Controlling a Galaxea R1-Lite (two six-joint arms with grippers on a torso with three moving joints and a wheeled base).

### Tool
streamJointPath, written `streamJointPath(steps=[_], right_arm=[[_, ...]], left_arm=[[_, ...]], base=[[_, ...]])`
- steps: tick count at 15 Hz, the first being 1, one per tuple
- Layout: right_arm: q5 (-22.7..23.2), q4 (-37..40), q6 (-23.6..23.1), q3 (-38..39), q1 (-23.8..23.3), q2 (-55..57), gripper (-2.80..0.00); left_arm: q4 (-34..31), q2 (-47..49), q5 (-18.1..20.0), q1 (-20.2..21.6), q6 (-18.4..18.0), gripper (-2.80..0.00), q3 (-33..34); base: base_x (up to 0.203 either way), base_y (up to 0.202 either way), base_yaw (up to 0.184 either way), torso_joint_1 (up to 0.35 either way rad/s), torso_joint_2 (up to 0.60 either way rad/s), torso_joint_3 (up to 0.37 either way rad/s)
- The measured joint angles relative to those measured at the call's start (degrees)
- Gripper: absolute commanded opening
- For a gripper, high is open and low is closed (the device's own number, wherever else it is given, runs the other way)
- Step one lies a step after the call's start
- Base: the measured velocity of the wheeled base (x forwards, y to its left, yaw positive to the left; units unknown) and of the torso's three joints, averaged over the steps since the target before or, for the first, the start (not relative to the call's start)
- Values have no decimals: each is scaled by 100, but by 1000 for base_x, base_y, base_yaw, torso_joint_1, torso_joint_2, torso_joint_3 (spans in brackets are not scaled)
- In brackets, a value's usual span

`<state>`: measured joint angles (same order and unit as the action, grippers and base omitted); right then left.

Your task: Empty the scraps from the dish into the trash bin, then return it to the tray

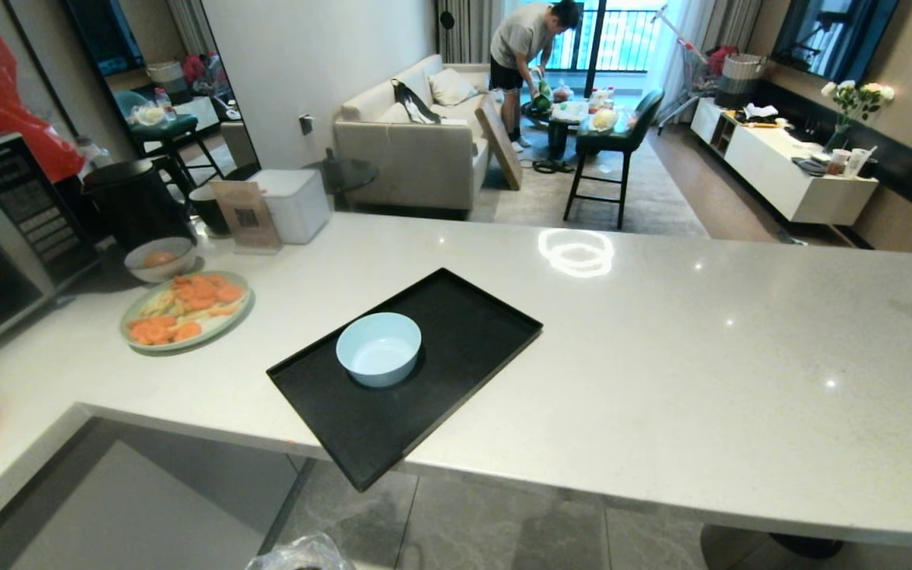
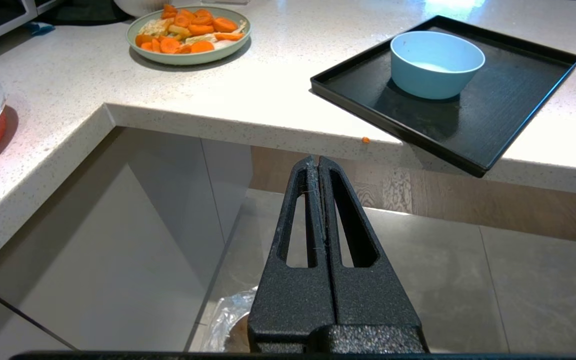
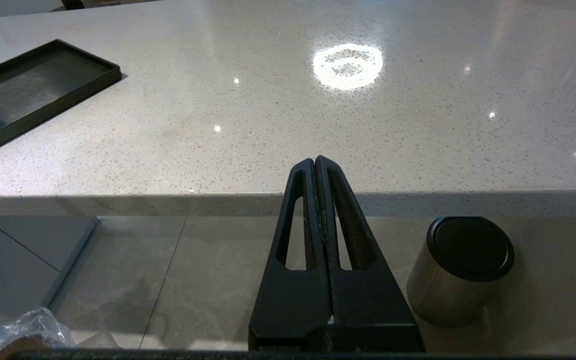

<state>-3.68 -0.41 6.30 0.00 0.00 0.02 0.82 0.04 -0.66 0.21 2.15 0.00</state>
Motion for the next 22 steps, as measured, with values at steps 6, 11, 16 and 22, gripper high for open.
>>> streamJointPath(steps=[6,11,16,22], right_arm=[[1,0,0,0,0,0,-280],[0,0,0,0,0,0,-280],[0,1,2,0,0,0,-280],[0,0,2,0,0,0,-280]], left_arm=[[4,-2,-9,-2,10,-280,0],[9,-2,-18,-2,9,-280,-1],[12,-2,-18,-7,10,-280,-2],[12,-2,-20,-5,8,-280,0]], base=[[0,0,0,0,0,0],[0,0,0,0,0,0],[0,0,0,0,0,0],[0,0,0,0,0,0]])
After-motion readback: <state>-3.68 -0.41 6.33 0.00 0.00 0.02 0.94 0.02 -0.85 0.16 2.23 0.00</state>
